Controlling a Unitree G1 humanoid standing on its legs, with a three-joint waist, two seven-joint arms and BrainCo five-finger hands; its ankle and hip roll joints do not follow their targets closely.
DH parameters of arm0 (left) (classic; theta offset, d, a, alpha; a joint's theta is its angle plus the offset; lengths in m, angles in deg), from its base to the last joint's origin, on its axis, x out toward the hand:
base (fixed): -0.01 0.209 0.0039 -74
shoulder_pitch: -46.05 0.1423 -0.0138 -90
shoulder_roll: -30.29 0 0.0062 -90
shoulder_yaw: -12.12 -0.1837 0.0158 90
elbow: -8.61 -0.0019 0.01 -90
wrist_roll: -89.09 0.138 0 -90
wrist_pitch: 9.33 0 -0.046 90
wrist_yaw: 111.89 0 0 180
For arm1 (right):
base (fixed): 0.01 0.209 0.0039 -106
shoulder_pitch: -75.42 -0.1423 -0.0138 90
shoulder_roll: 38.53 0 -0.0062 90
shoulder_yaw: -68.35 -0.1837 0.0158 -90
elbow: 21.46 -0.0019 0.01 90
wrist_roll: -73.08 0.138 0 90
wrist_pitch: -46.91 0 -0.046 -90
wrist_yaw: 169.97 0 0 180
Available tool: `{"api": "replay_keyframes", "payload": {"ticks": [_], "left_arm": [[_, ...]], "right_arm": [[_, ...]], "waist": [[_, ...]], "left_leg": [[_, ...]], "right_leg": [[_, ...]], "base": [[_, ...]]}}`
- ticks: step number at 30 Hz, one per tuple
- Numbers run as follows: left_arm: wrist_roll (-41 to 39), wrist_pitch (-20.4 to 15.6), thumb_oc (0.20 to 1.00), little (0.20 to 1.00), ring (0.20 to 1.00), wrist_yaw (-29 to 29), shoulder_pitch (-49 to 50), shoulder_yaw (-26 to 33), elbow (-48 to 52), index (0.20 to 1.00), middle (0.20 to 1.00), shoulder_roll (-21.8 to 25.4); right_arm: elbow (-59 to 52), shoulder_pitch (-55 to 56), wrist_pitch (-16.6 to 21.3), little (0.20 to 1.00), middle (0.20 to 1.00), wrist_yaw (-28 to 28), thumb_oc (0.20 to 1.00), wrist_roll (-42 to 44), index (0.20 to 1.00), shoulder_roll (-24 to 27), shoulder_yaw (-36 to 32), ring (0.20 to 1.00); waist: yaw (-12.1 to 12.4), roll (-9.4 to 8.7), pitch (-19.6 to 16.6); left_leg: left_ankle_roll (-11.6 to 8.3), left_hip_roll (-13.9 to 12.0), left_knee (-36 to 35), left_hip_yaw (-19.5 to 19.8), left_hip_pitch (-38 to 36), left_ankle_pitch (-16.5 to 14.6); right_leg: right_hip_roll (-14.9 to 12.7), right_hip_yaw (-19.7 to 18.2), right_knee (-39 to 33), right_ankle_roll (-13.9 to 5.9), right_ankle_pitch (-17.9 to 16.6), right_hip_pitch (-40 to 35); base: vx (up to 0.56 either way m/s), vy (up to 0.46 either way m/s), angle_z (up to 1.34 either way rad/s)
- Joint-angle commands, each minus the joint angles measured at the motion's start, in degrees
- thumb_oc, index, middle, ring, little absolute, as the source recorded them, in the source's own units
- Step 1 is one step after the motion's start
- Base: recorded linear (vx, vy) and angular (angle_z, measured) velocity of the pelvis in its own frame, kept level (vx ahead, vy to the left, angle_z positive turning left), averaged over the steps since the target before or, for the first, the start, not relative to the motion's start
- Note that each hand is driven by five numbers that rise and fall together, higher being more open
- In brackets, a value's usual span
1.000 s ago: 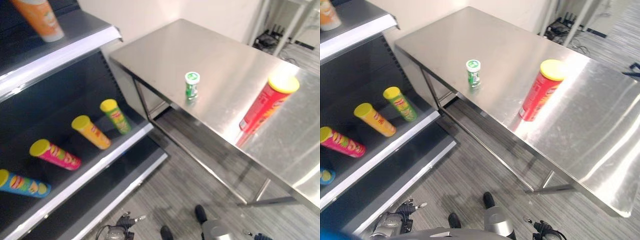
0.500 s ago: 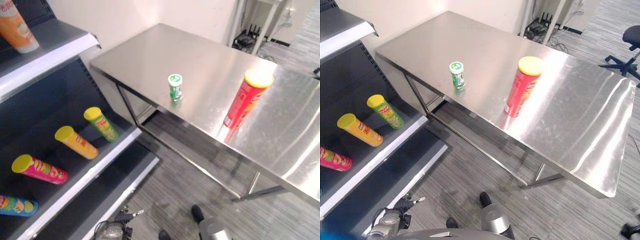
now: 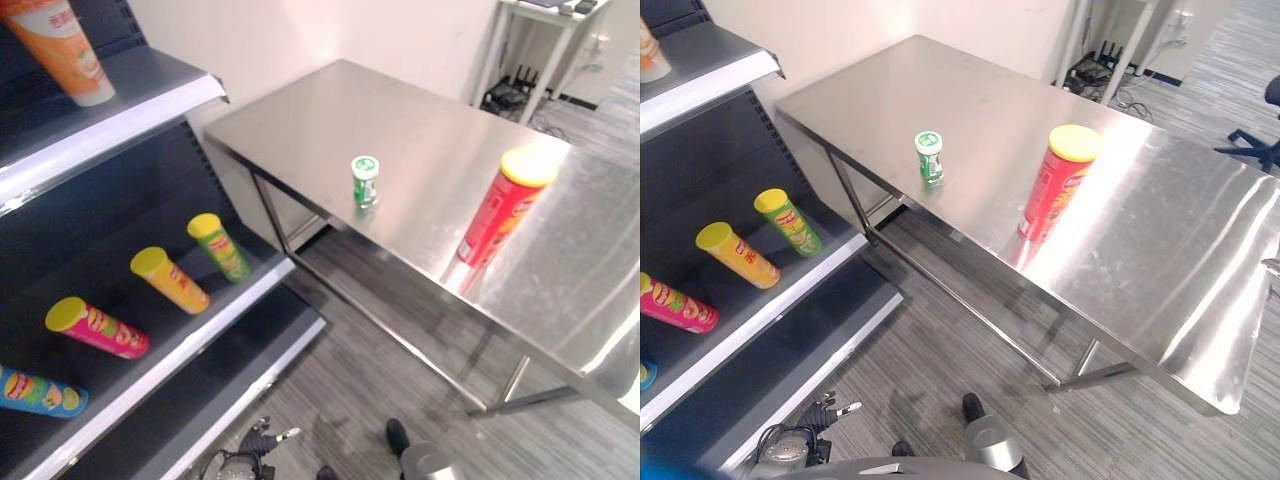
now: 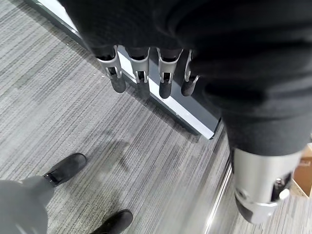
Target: Put the goods on the table back onto the shelves and tidy them up.
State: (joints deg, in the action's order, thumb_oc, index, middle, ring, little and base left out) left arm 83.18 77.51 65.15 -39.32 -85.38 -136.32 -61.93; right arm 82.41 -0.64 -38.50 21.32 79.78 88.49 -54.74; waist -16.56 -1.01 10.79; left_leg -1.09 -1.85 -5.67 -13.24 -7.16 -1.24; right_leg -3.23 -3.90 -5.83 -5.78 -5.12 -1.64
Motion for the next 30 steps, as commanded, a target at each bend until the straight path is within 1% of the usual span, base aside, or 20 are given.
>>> {"api": "replay_keyframes", "payload": {"ticks": [1, 3, 8, 11, 17, 25, 26, 28, 30], "left_arm": [[0.94, -1.18, 1.000, 1.000, 1.000, 0.58, -3.12, 1.13, -3.36, 1.000, 1.000, 4.76], [1.10, -1.07, 1.000, 1.000, 1.000, 0.84, -2.87, 1.20, -4.05, 1.000, 1.000, 4.62], [1.43, -1.09, 1.000, 1.000, 1.000, 1.04, -2.75, 0.93, -4.31, 1.000, 1.000, 4.31], [1.44, -1.17, 1.000, 1.000, 1.000, 0.90, -3.00, 0.76, -4.23, 1.000, 1.000, 4.33], [1.29, -1.62, 1.000, 1.000, 1.000, 1.00, -3.52, 0.38, -3.62, 1.000, 1.000, 4.08], [1.59, -1.68, 1.000, 1.000, 1.000, 0.92, -3.30, 0.36, -4.85, 1.000, 1.000, 3.57], [-0.28, -0.59, 1.000, 1.000, 1.000, -1.15, -0.21, 3.28, -3.50, 1.000, 1.000, 2.06], [-0.86, -0.58, 1.000, 1.000, 1.000, -1.06, 0.63, 3.18, -2.86, 1.000, 1.000, 1.08], [-0.86, -0.65, 1.000, 1.000, 1.000, -1.03, 0.71, 3.05, -2.48, 1.000, 1.000, 0.87]], "right_arm": [[0.85, -2.84, 3.52, 1.000, 1.000, -0.80, 1.000, 2.22, 1.000, 1.14, -2.57, 1.000], [0.45, -2.85, 3.71, 1.000, 1.000, -2.47, 1.000, 4.31, 1.000, 0.56, -2.30, 1.000], [-1.35, -3.97, 4.38, 1.000, 1.000, -3.18, 1.000, 5.15, 1.000, -0.78, -1.51, 1.000], [-2.61, -5.25, 5.12, 1.000, 1.000, -3.27, 1.000, 5.50, 1.000, -0.67, -0.76, 1.000], [-7.96, -8.42, 6.62, 1.000, 1.000, -5.37, 1.000, 6.69, 1.000, -0.33, 2.13, 1.000], [-7.41, -11.45, 6.56, 1.000, 1.000, -7.88, 1.000, 7.57, 1.000, -1.88, 7.49, 1.000], [1.67, -8.39, 2.89, 1.000, 1.000, 0.01, 1.000, 1.62, 1.000, -21.93, 16.42, 1.000], [0.94, -8.15, 3.20, 1.000, 1.000, 0.49, 1.000, 0.76, 1.000, -21.95, 16.25, 1.000], [0.63, -8.24, 3.39, 1.000, 1.000, 0.82, 1.000, 0.27, 1.000, -21.97, 16.03, 1.000]], "waist": [[1.51, -3.87, -0.77], [1.60, -3.70, -0.85], [1.98, -3.40, -1.14], [2.26, -3.31, -1.23], [3.07, -3.16, -1.55], [4.39, -2.91, -1.78], [9.89, -0.46, 1.22], [10.15, -0.26, 1.07], [10.31, -0.23, 0.86]], "left_leg": [[-2.90, -3.79, 1.76, -0.91, -1.71, -3.85], [-3.12, -3.97, 1.72, -0.65, -1.80, -3.72], [-3.25, -4.22, 1.61, -0.34, -1.90, -3.65], [-3.33, -4.32, 1.62, -0.19, -1.84, -3.58], [-3.54, -4.56, 1.58, 0.19, -1.92, -3.43], [-3.50, -4.63, 1.82, 0.82, -2.09, -3.67], [-7.84, -10.06, 7.91, 4.51, 0.96, -0.77], [-8.08, -10.32, 7.42, 4.68, 0.49, -0.65], [-8.10, -10.32, 6.91, 4.72, 0.30, -0.54]], "right_leg": [[-7.47, 0.43, 3.28, -7.87, 3.64, 2.14], [-7.35, 0.80, 3.21, -7.70, 3.96, 1.79], [-7.14, 1.11, 2.94, -7.40, 4.19, 1.22], [-7.07, 1.24, 2.86, -7.29, 4.27, 1.07], [-6.91, 1.92, 2.61, -7.05, 4.52, 0.51], [-6.94, 2.41, 2.51, -6.77, 4.93, -0.30], [-4.66, 12.70, 3.46, -3.15, 9.41, -6.91], [-4.38, 13.36, 3.32, -2.84, 9.74, -7.63], [-4.43, 13.52, 3.27, -2.93, 9.72, -7.71]], "base": [[0.01, -0.033, 0.07], [0.01, -0.034, 0.06], [0.01, -0.025, 0.08], [0.00, 0.000, 0.00], [0.00, 0.000, 0.00], [0.01, -0.006, 0.05], [0.00, -0.011, 0.26], [0.01, -0.036, 0.30], [0.01, -0.018, 0.10]]}}
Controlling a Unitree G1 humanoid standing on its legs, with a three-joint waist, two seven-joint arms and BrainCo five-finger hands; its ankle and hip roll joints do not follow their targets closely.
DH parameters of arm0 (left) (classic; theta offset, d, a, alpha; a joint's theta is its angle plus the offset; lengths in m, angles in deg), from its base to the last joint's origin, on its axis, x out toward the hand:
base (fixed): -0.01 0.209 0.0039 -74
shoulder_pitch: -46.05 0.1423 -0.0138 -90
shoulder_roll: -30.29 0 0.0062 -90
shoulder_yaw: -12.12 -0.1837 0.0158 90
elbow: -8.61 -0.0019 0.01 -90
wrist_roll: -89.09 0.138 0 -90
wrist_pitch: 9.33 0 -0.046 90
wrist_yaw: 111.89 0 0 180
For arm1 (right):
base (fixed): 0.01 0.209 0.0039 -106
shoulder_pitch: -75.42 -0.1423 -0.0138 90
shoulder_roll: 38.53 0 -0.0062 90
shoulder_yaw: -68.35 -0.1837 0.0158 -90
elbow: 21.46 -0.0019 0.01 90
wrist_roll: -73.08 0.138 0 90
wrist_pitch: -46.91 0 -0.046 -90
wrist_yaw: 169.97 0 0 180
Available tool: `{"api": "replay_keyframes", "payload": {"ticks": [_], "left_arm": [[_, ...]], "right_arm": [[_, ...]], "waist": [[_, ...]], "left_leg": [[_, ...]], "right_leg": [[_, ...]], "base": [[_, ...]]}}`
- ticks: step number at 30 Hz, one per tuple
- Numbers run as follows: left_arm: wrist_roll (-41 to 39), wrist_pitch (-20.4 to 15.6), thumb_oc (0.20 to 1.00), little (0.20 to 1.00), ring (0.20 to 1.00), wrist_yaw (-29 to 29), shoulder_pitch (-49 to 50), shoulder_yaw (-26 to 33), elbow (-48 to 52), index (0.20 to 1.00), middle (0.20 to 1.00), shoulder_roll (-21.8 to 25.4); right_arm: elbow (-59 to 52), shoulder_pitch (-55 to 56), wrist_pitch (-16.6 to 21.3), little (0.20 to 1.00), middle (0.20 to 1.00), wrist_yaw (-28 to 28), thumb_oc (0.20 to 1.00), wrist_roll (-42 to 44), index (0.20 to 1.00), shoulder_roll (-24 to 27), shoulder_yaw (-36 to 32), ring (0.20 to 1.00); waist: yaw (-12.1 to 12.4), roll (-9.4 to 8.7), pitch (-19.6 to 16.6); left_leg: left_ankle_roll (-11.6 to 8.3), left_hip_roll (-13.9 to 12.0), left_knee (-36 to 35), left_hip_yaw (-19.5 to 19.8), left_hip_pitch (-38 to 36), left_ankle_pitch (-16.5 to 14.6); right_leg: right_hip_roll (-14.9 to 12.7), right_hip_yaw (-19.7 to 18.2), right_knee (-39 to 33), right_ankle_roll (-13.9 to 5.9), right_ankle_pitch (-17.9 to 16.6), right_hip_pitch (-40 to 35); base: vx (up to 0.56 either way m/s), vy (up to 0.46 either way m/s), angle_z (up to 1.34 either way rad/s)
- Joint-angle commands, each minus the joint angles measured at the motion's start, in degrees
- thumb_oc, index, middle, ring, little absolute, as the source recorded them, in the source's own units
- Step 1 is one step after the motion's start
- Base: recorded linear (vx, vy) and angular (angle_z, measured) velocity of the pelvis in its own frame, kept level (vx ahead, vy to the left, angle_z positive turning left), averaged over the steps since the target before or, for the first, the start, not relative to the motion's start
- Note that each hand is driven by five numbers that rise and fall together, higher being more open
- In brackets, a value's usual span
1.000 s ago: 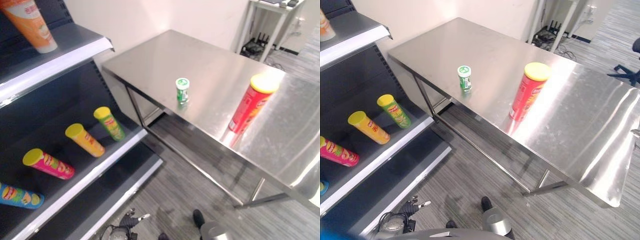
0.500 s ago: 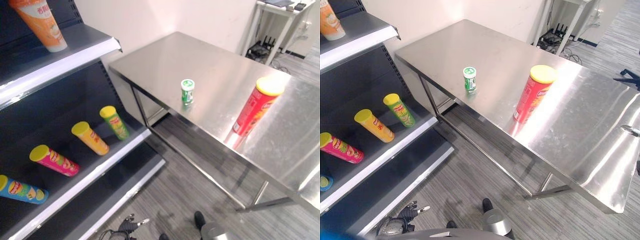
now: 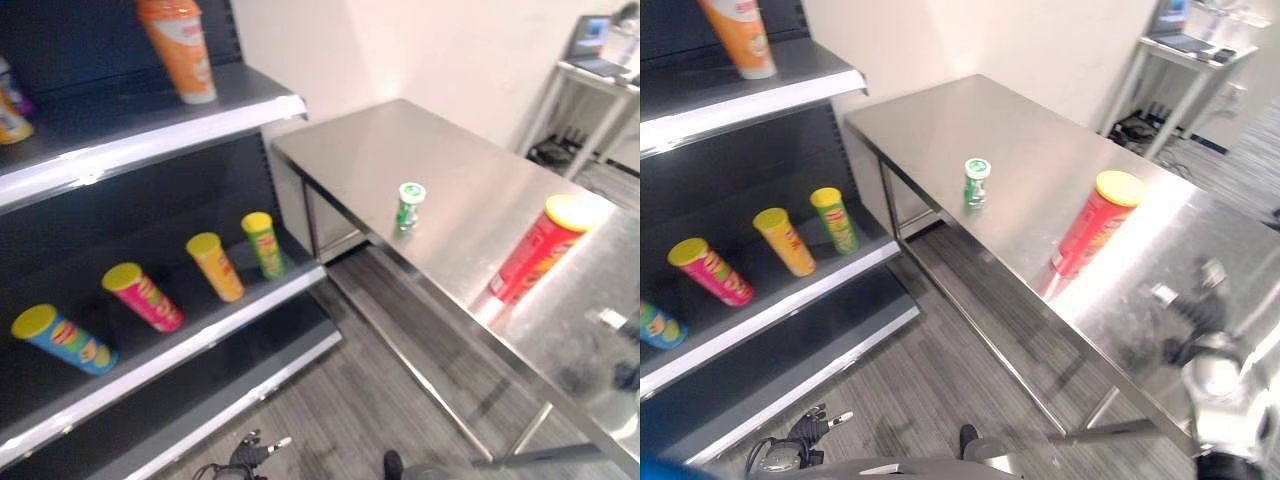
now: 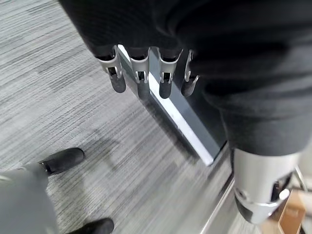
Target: Put the goods on the table back onto the shelves and tidy them up.
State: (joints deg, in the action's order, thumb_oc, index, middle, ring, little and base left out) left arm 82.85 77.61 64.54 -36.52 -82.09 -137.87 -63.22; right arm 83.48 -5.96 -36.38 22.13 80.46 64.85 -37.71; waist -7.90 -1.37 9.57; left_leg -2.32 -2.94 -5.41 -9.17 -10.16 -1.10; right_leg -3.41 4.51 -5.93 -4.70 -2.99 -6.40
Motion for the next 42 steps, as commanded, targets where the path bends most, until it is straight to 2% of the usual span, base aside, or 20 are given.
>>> {"api": "replay_keyframes", "payload": {"ticks": [1, 15, 22, 28, 42], "left_arm": [[-0.53, -0.74, 1.000, 1.000, 1.000, -0.41, -2.09, -0.24, -0.92, 1.000, 1.000, 2.17], [0.00, -1.15, 1.000, 1.000, 1.000, -1.07, -1.93, -0.04, -1.14, 1.000, 1.000, 1.80], [0.43, -1.27, 1.000, 1.000, 1.000, -1.36, -2.31, 0.02, -1.72, 1.000, 1.000, 1.87], [0.51, -1.28, 1.000, 1.000, 1.000, -1.34, -2.49, 0.15, -2.14, 1.000, 1.000, 2.09], [0.43, -1.61, 1.000, 1.000, 1.000, -0.86, -2.66, 0.89, -2.87, 1.000, 1.000, 1.91]], "right_arm": [[-0.44, -2.91, 1.27, 1.000, 1.000, 0.02, 1.000, -0.42, 1.000, 1.66, -1.00, 1.000], [-4.04, -3.83, 2.38, 1.000, 1.000, 3.44, 1.000, -4.14, 1.000, 2.75, -4.14, 1.000], [-9.10, -5.42, 3.19, 1.000, 1.000, 5.44, 1.000, -6.63, 1.000, 7.94, -8.38, 1.000], [-10.86, -6.06, 3.43, 1.000, 1.000, 5.18, 1.000, -7.07, 1.000, 11.21, -9.64, 1.000], [-19.54, -4.49, 4.96, 1.000, 1.000, -0.73, 1.000, -2.67, 1.000, 11.15, -11.75, 1.000]], "waist": [[1.66, 0.13, 2.08], [1.74, 0.06, 1.59], [1.72, -0.26, 1.30], [1.83, -0.60, 1.19], [1.32, -0.95, 1.00]], "left_leg": [[-6.86, -9.23, 6.63, 0.64, 3.30, -0.67], [-6.60, -8.90, 5.61, 0.21, 2.55, -1.06], [-6.54, -8.69, 5.30, 0.03, 2.46, -1.25], [-6.64, -8.69, 5.15, -0.10, 2.41, -1.20], [-6.84, -8.78, 4.82, -0.48, 2.62, -1.02]], "right_leg": [[-4.25, 5.11, 3.37, -4.01, 7.59, -2.95], [-4.88, 5.24, 3.21, -4.51, 7.23, -2.95], [-5.18, 5.31, 3.13, -4.75, 7.12, -2.70], [-5.17, 5.28, 3.09, -4.81, 7.16, -2.70], [-5.33, 5.21, 3.03, -4.96, 7.17, -2.32]], "base": [[0.01, -0.004, 0.14], [0.00, 0.002, 0.02], [0.00, 0.000, 0.00], [0.00, 0.000, 0.00], [0.01, 0.000, 0.00]]}}
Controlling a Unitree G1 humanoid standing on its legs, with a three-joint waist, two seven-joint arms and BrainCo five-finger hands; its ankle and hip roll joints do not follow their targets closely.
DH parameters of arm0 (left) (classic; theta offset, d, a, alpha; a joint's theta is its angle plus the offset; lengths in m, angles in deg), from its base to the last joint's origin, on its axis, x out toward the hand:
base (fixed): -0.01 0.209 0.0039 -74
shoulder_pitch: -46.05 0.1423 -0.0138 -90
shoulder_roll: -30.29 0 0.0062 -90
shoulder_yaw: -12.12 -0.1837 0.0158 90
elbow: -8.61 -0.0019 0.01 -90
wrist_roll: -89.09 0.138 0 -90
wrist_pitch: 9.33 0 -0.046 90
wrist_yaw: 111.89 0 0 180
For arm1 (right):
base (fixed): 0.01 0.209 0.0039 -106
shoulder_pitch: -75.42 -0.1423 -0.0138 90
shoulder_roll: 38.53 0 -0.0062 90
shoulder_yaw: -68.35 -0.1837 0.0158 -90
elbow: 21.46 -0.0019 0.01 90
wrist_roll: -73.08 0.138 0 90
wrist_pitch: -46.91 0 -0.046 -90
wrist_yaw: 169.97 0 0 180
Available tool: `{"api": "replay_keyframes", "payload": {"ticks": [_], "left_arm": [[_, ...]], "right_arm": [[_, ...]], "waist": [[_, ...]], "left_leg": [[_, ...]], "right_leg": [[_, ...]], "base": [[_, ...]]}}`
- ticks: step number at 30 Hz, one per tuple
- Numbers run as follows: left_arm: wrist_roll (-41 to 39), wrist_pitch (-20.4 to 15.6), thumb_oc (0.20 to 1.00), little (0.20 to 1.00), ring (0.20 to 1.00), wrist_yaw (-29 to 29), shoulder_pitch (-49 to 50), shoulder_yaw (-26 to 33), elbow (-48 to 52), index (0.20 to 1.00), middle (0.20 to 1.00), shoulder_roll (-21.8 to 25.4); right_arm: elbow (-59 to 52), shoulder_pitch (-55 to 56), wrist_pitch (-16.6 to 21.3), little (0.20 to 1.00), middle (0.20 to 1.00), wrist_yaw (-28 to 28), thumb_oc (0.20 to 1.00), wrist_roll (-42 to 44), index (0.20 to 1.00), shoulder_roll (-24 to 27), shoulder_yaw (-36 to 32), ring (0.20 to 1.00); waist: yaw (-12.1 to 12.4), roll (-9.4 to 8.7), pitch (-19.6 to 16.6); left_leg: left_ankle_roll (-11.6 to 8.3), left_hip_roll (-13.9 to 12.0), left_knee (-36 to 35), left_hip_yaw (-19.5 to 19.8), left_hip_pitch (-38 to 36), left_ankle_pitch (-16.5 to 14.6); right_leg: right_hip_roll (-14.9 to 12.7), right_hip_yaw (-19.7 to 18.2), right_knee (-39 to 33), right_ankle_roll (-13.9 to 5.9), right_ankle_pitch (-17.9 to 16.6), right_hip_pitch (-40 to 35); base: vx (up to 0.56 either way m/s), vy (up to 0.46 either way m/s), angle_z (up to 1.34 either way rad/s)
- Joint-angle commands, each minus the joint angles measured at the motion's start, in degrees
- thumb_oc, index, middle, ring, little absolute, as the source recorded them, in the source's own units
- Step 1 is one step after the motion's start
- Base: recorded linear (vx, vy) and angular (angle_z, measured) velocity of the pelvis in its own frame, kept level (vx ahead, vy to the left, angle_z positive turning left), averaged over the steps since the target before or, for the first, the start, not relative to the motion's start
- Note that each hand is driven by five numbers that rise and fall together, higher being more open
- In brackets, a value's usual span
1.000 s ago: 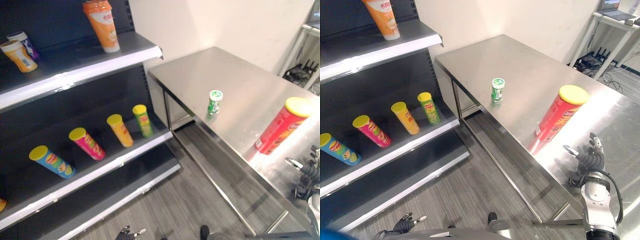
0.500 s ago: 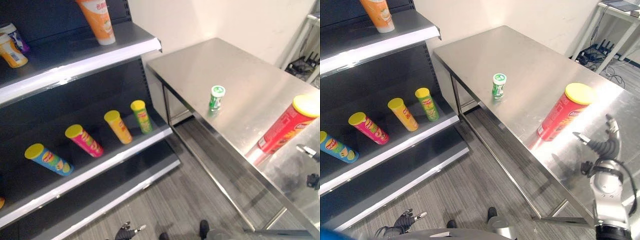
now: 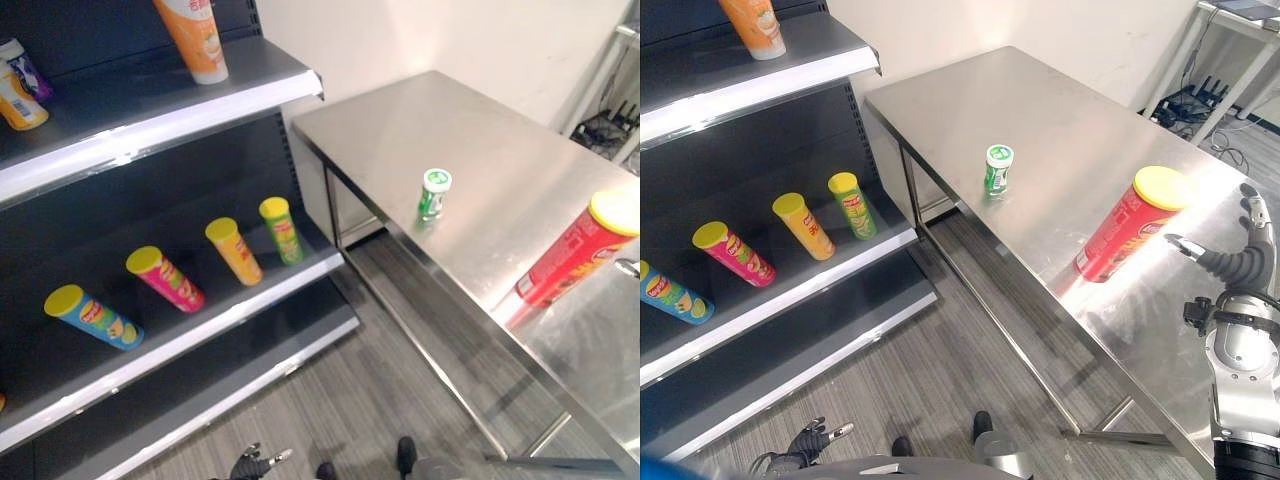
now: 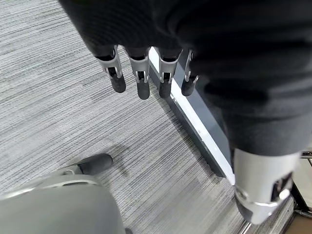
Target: Put the goods on the table back onto the shelves and tidy them up.
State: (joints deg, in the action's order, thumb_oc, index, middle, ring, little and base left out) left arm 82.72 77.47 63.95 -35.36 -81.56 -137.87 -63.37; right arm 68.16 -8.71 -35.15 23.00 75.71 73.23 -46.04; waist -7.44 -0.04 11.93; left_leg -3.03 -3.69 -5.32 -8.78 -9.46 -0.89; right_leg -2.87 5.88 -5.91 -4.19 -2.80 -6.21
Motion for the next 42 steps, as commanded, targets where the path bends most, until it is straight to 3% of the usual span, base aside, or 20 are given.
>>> {"api": "replay_keyframes", "payload": {"ticks": [1, 13, 42], "left_arm": [[0.59, -1.52, 1.000, 1.000, 1.000, -0.20, -3.85, 0.38, -2.96, 1.000, 1.000, 2.11], [0.74, -1.86, 1.000, 1.000, 1.000, 0.90, -3.78, 0.91, -3.02, 1.000, 1.000, 2.41], [-0.44, -1.70, 1.000, 1.000, 1.000, 1.32, -3.59, 0.24, -3.78, 1.000, 1.000, 2.81]], "right_arm": [[-4.73, -1.76, 3.93, 1.000, 1.000, -2.40, 1.000, 3.07, 1.000, 2.63, -3.46, 1.000], [-7.35, -0.54, 4.28, 1.000, 1.000, -7.59, 1.000, 7.95, 1.000, 2.67, -3.96, 1.000], [0.69, -6.11, 3.54, 1.000, 1.000, -7.71, 1.000, 11.11, 1.000, 5.53, 0.27, 1.000]], "waist": [[0.77, -2.30, -1.36], [0.24, -2.29, -1.56], [2.55, -2.65, -1.77]], "left_leg": [[-6.16, -8.04, 4.67, -0.91, 1.93, -1.18], [-6.17, -7.95, 4.25, -1.65, 1.49, -1.19], [-6.54, -8.17, 3.71, -0.46, 1.26, -0.79]], "right_leg": [[-5.88, 3.79, 3.02, -5.48, 6.96, -2.41], [-6.18, 3.62, 3.02, -5.75, 6.62, -2.11], [-6.11, 5.65, 2.42, -5.52, 6.79, -3.75]], "base": [[0.00, 0.000, 0.00], [0.00, 0.003, 0.00], [0.00, -0.001, 0.00]]}}
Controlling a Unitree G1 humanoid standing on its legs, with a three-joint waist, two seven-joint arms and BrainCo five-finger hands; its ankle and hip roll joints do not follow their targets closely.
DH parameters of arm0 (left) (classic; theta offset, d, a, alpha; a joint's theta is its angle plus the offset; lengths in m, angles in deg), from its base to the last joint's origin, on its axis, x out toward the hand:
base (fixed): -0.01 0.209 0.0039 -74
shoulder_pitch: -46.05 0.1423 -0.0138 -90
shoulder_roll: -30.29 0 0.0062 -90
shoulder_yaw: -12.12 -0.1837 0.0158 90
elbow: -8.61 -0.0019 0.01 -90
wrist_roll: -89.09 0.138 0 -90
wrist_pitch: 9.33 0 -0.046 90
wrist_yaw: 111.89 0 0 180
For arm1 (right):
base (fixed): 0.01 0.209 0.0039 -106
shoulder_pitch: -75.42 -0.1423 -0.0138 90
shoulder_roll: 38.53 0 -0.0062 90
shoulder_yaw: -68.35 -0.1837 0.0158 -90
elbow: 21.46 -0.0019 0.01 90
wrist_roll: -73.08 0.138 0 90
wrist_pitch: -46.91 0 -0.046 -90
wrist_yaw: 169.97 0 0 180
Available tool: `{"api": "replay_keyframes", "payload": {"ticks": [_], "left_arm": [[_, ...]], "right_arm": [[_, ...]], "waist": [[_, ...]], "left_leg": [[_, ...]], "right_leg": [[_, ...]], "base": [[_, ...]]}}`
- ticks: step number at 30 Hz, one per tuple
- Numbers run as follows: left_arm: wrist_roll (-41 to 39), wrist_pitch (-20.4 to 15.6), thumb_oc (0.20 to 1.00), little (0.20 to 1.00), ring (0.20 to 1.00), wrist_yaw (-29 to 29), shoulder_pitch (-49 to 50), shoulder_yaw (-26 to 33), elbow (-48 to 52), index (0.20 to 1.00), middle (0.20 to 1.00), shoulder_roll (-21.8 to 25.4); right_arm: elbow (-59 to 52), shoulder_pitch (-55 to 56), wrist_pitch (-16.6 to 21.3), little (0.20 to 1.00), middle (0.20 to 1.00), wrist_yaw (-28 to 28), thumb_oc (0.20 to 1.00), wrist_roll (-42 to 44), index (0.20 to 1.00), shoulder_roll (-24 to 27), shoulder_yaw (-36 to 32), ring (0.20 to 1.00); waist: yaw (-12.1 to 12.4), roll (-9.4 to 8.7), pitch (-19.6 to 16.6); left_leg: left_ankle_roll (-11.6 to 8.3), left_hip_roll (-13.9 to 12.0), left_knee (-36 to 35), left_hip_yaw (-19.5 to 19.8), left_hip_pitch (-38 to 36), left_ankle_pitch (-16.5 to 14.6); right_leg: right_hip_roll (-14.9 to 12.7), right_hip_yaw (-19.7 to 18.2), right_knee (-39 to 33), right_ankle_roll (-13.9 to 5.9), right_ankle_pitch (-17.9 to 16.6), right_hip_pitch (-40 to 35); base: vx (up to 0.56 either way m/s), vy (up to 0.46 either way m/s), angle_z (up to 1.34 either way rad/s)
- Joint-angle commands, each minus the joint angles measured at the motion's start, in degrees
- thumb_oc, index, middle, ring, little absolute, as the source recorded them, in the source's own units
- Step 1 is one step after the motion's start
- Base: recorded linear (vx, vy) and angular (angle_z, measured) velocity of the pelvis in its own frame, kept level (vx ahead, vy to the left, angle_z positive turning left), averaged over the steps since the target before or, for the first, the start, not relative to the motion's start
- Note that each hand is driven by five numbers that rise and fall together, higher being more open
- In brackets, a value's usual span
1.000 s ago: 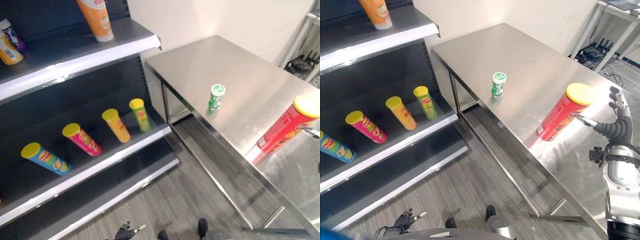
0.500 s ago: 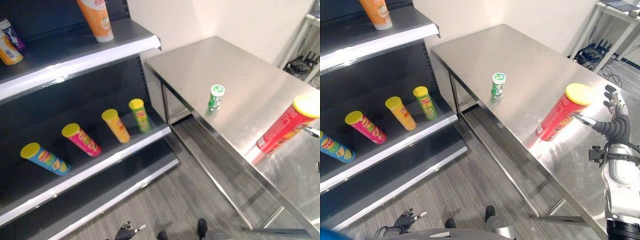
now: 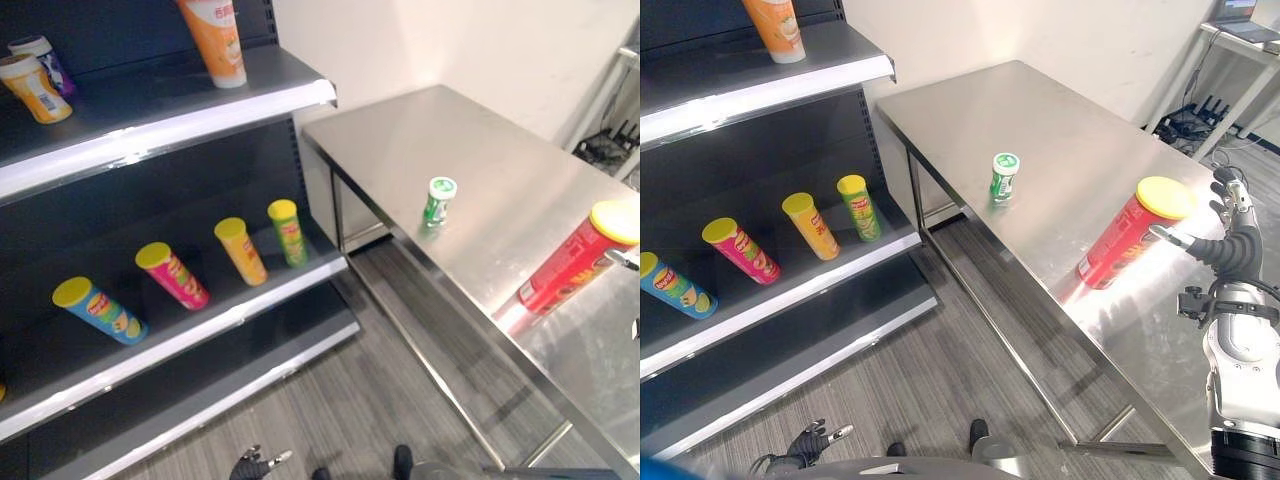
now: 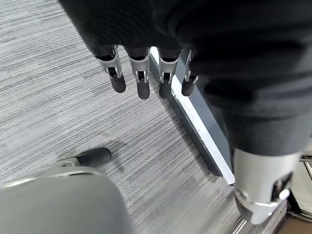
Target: Put the goods on the table back onto the shelves and tidy them up.
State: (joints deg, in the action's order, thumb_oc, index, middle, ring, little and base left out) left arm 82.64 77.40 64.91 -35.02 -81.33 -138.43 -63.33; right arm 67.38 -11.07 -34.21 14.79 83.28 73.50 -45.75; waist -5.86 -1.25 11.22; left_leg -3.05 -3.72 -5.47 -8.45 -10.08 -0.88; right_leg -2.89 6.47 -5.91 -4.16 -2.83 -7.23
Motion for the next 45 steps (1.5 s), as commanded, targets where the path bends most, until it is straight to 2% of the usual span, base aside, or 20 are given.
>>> {"api": "replay_keyframes", "payload": {"ticks": [1, 11, 32, 33, 34, 35, 45], "left_arm": [[-0.44, -1.63, 1.000, 1.000, 1.000, 0.46, -3.91, 0.01, -3.26, 1.000, 1.000, 2.78], [-0.61, -1.68, 1.000, 1.000, 1.000, 0.60, -3.94, 0.03, -3.48, 1.000, 1.000, 2.84], [-0.60, -1.85, 1.000, 1.000, 1.000, 0.29, -3.99, -0.13, -3.71, 1.000, 1.000, 2.93], [-0.64, -1.82, 1.000, 1.000, 1.000, 0.24, -3.98, -0.15, -3.73, 1.000, 1.000, 2.95], [-0.66, -1.84, 1.000, 1.000, 1.000, 0.19, -3.97, -0.14, -3.72, 1.000, 1.000, 2.92], [-0.59, -1.82, 1.000, 1.000, 1.000, 0.05, -3.98, -0.12, -3.76, 1.000, 1.000, 2.94], [-0.41, -1.81, 1.000, 1.000, 1.000, -0.35, -4.03, 0.06, -4.09, 1.000, 1.000, 2.86]], "right_arm": [[1.78, -3.86, 2.54, 1.000, 1.000, 0.34, 1.000, 3.70, 1.000, 5.19, 0.20, 1.000], [2.20, -5.15, 2.58, 1.000, 1.000, -1.12, 1.000, 4.27, 1.000, 5.57, 2.49, 1.000], [4.49, -6.30, 2.11, 1.000, 1.000, 0.50, 1.000, 0.91, 1.000, 6.97, 3.73, 1.000], [4.55, -6.33, 2.11, 0.815, 0.815, 0.67, 0.815, 0.63, 0.815, 7.03, 3.76, 0.815], [4.61, -6.32, 2.12, 0.815, 0.815, 1.01, 0.815, 0.22, 0.815, 7.02, 3.70, 0.815], [4.55, -6.23, 2.04, 0.200, 0.200, 1.35, 0.200, -0.23, 0.200, 6.93, 3.53, 0.200], [3.60, -6.36, 2.43, 0.200, 0.200, 3.34, 0.200, -1.52, 0.200, 6.18, 2.75, 0.200]], "waist": [[1.10, -1.48, -1.11], [1.63, -1.70, -1.15], [2.05, -1.65, -1.00], [2.10, -1.68, -1.04], [2.11, -1.68, -1.05], [2.10, -1.69, -1.06], [2.06, -1.60, -1.06]], "left_leg": [[-6.54, -8.15, 3.89, -0.79, 1.89, -0.78], [-6.54, -8.25, 4.01, -0.54, 1.92, -0.80], [-6.50, -8.04, 3.68, -0.31, 1.84, -0.76], [-6.48, -8.07, 3.68, -0.28, 1.84, -0.76], [-6.48, -8.07, 3.67, -0.26, 1.84, -0.78], [-6.48, -8.06, 3.67, -0.24, 1.83, -0.78], [-6.40, -8.01, 3.74, -0.17, 1.74, -0.91]], "right_leg": [[-6.06, 5.17, 2.37, -5.56, 6.86, -2.82], [-6.08, 5.39, 2.35, -5.47, 6.94, -3.10], [-6.21, 5.74, 2.22, -5.63, 6.91, -3.29], [-6.23, 5.80, 2.20, -5.65, 6.92, -3.35], [-6.25, 5.80, 2.20, -5.65, 6.94, -3.37], [-6.25, 5.84, 2.23, -5.66, 6.97, -3.35], [-6.30, 5.77, 2.22, -5.67, 7.02, -3.42]], "base": [[0.00, 0.000, 0.00], [0.00, -0.004, 0.04], [0.00, 0.000, 0.00], [0.00, 0.000, 0.00], [0.00, 0.000, 0.00], [0.00, 0.000, 0.00], [0.00, 0.000, 0.00]]}}
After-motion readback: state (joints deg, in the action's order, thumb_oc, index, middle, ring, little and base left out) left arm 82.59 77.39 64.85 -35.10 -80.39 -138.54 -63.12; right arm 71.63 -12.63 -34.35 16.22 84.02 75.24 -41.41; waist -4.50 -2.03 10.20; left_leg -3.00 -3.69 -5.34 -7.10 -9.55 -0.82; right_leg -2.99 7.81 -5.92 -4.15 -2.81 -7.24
